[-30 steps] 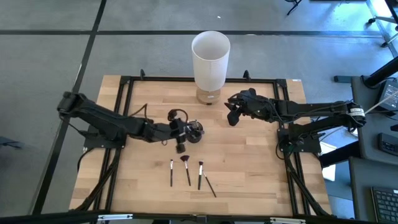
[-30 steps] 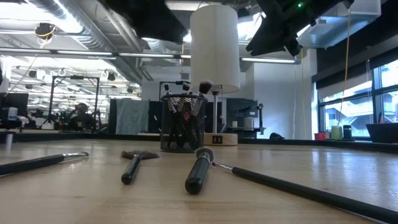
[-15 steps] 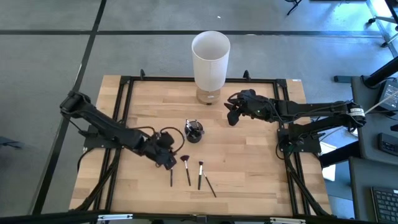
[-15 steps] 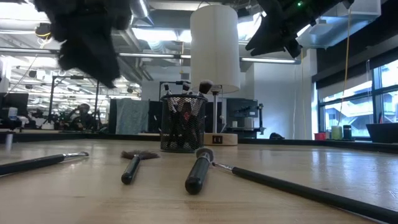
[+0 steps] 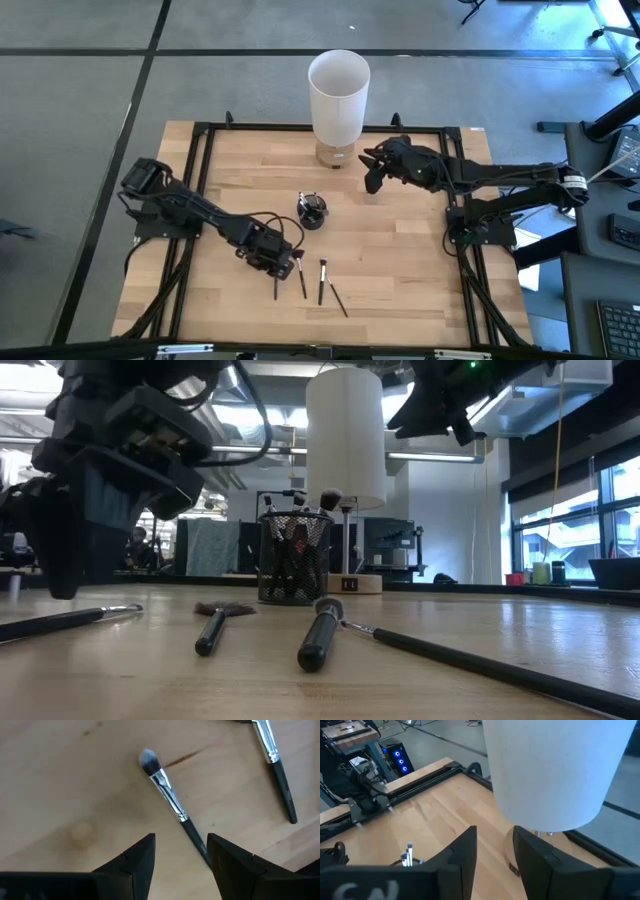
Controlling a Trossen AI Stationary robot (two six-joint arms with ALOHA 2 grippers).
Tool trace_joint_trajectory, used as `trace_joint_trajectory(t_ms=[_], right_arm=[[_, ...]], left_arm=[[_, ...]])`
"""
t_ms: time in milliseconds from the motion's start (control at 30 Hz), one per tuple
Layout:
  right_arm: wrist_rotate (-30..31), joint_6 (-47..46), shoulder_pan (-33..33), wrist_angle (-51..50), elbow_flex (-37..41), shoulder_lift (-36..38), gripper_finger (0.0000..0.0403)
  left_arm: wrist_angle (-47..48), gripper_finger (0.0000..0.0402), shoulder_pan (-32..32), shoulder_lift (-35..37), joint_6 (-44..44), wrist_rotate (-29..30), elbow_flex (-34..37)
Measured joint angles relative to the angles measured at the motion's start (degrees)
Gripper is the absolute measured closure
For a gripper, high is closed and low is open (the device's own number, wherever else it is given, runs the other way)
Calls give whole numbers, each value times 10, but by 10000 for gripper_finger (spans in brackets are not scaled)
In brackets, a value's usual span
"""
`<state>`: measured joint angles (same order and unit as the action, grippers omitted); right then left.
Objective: Put items in baskets/containers
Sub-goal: Put the black eyeshadow brush into the black pen holder
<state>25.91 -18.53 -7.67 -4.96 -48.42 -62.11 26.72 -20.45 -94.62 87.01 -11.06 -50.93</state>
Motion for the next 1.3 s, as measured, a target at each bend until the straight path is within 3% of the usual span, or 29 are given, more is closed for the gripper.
trace_joint_trajectory(t_ms=[267, 467, 733, 967, 1133, 1300], right_arm=[[0, 11, -29, 0, 0, 0, 276], [-3, 8, -36, 0, 0, 0, 276], [-8, -6, -35, -1, 0, 0, 276], [-51, -8, -35, -2, 0, 0, 276], [-51, -7, -35, -3, 0, 0, 276], [-51, -6, -35, -5, 0, 0, 276]], left_arm=[[3, 229, 4, -27, 8, 63, -9], [9, 234, 0, -51, -5, 55, -13], [64, 310, -18, -53, -71, 53, -14], [85, 376, -23, -53, -141, 40, -13], [86, 385, -23, -53, -201, 50, -13], [93, 369, -9, -39, -236, 51, -21]])
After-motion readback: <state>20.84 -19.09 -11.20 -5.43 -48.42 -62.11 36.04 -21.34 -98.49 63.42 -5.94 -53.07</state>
